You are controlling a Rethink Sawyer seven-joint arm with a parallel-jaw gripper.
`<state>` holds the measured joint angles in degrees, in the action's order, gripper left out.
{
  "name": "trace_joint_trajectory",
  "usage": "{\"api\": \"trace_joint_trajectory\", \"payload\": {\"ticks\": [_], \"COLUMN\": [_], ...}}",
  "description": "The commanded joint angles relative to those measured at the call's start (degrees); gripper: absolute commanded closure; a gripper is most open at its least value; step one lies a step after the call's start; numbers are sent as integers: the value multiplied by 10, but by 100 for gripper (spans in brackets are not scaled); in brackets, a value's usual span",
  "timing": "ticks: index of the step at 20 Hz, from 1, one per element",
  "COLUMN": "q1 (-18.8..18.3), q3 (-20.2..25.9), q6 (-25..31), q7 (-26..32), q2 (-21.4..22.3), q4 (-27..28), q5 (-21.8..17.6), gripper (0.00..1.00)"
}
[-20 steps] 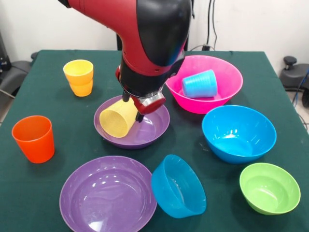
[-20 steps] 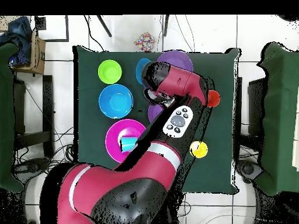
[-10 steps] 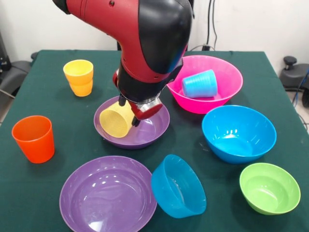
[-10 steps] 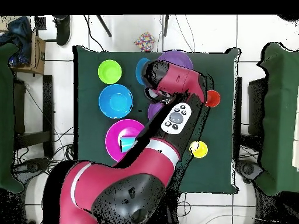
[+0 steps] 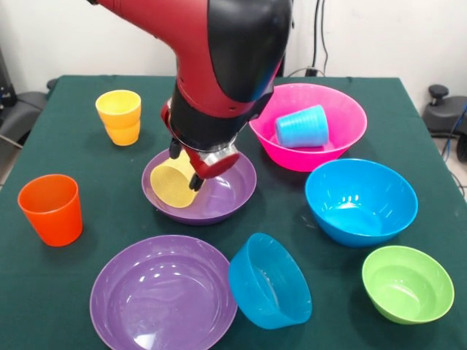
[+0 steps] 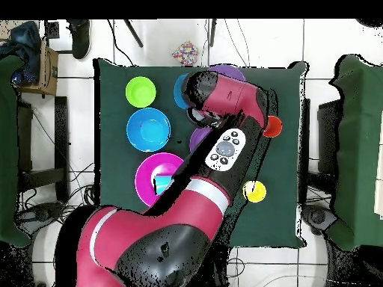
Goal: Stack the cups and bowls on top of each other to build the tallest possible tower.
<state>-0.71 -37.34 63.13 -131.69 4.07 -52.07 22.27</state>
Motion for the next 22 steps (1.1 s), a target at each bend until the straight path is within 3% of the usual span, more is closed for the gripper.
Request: {"api": "trace_joint_trajectory", "payload": {"ticks": [1,4,14,22], "q1": [-13,-9,1,0], "q3": [15,-4,-10,3], "q6": [84,133,135,103], "q7": [-150,-216,-348,-374], "q2": [23,24,49,58], "q4": [40,44,-48,-83], "q5": [18,44,107,115], "gripper": [0,0,0,0]}}
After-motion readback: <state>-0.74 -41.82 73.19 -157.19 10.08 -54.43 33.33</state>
